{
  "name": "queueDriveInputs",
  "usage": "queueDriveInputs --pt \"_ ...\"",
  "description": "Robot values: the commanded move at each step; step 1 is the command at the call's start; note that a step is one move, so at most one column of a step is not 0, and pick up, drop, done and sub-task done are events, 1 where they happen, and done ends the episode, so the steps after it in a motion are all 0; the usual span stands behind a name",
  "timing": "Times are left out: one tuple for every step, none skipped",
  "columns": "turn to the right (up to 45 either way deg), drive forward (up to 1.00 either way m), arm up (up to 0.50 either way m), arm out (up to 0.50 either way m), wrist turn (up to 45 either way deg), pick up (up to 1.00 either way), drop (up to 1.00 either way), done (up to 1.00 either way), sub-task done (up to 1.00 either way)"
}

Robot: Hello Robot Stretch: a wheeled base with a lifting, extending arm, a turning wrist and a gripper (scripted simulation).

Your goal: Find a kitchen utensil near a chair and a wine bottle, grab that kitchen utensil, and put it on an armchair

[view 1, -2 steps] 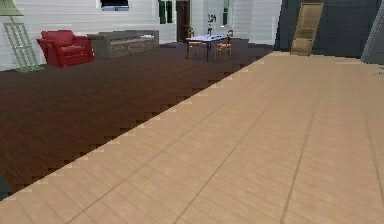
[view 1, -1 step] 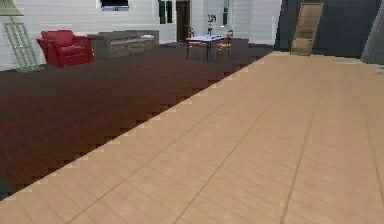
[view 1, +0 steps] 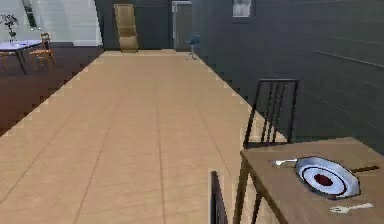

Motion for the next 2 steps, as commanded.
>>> queueDriveInputs --pt "45.0 0.00 0.00 0.00 0.0 0.00 0.00 0.00 0.00" --pt "45.0 0.00 0.00 0.00 0.0 0.00 0.00 0.00 0.00"
